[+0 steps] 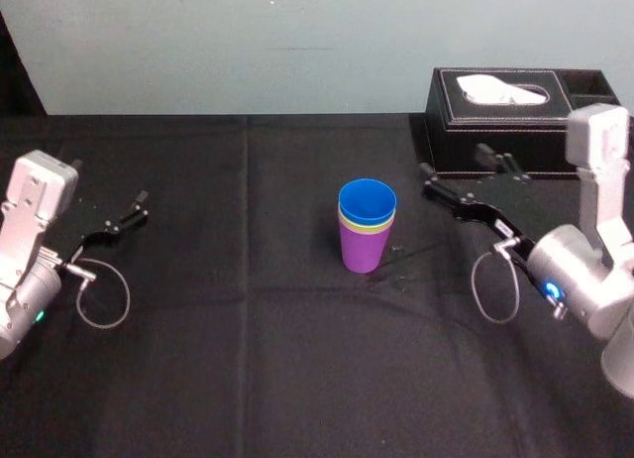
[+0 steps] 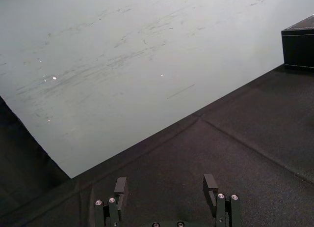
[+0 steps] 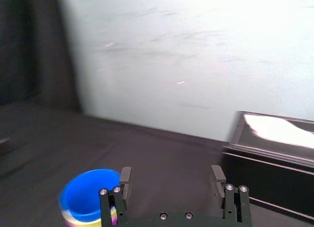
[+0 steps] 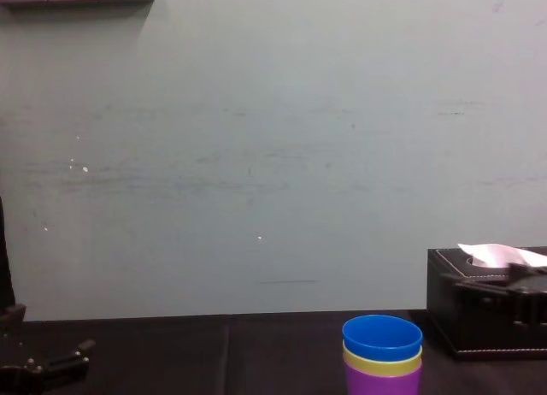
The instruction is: Stack the three plastic cups sequentially using one hand.
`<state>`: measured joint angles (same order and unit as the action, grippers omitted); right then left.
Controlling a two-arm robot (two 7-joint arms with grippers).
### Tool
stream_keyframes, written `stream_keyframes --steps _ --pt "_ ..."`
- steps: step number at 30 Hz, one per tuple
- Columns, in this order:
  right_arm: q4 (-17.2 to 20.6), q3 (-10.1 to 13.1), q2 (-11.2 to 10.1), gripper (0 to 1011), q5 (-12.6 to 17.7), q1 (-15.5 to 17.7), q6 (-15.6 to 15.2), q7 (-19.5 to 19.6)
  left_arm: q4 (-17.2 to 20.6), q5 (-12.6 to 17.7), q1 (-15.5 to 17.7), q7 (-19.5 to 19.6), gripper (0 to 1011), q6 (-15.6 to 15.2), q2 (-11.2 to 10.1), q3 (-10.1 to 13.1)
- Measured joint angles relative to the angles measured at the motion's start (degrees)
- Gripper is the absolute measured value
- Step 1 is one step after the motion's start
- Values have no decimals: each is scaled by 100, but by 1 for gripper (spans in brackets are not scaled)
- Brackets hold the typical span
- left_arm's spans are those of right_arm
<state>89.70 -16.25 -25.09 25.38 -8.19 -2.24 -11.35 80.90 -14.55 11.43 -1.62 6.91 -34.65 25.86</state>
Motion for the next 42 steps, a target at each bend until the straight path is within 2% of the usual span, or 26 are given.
stream_keyframes --steps 3,4,7,11,16,42 --pt "-12 132 186 1003 -90 191 263 315 0 0 0 0 1011 0 0 0" --pt "-34 202 309 1002 -161 301 432 513 0 0 0 0 1011 0 0 0" --pt "-104 301 542 1003 -283 453 687 817 0 0 0 0 1011 0 0 0" --pt "-216 358 743 1002 -374 511 733 1041 0 0 0 0 1011 0 0 0" --pt "-367 329 906 1003 -518 450 586 1149 0 0 0 0 1011 0 0 0" --pt "-355 336 903 1003 -517 463 604 1151 0 0 0 0 1011 0 0 0"
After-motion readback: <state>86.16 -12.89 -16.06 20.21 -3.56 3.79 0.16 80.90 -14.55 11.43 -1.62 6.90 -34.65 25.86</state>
